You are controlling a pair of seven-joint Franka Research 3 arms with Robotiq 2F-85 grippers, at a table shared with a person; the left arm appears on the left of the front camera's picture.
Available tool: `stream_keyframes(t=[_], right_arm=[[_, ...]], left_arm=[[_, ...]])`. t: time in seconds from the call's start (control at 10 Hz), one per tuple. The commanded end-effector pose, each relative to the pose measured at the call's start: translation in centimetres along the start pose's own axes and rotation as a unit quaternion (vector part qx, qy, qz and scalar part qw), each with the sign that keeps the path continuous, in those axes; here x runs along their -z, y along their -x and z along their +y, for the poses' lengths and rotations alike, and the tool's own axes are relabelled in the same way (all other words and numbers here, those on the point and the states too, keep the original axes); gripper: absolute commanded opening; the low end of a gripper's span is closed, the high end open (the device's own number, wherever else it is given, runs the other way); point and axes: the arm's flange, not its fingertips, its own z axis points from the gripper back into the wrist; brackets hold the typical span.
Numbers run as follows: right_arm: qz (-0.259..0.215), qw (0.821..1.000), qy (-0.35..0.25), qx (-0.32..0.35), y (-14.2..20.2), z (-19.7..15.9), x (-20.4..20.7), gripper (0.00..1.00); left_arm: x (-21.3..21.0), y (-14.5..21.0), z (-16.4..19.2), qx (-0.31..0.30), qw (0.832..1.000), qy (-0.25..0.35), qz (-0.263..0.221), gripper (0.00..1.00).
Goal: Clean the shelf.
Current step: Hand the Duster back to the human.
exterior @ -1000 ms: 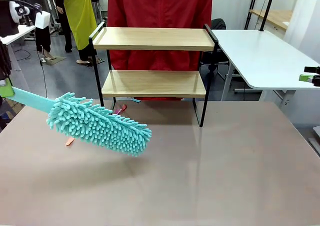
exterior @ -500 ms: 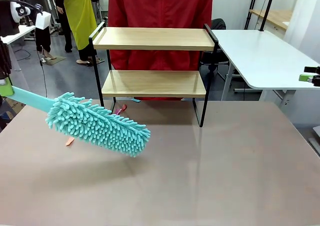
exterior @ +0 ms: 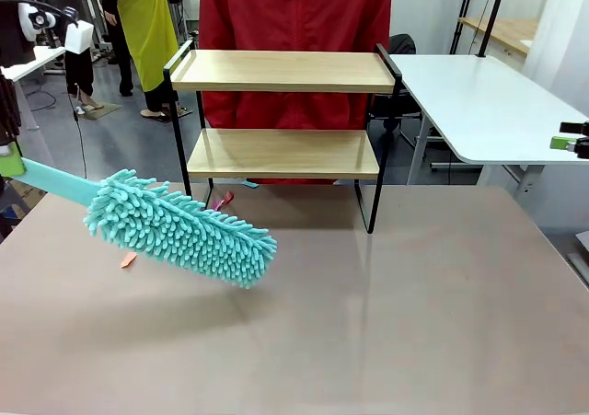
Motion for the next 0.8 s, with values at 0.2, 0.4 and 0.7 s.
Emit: stream_keyframes(t=[0.2,0.4,0.7], right_arm=[[0.000,1.000,0.000,0.000,0.0,0.0,0.0,1.00],[-0.013,0.996,-0.081,0.026,-4.6,2.9,2.4,1.00],[-0.022,0.981,-0.191,0.038,-9.6,8.0,5.6,1.00]], left_arm=[[0.0,0.0,0.0,0.000,1.000,0.000,0.000,0.13],[-1.0,1.3,-0.6,-0.008,0.999,-0.023,-0.044,0.13],[0.9,0.6,-0.4,0.036,0.992,-0.013,-0.121,0.13]])
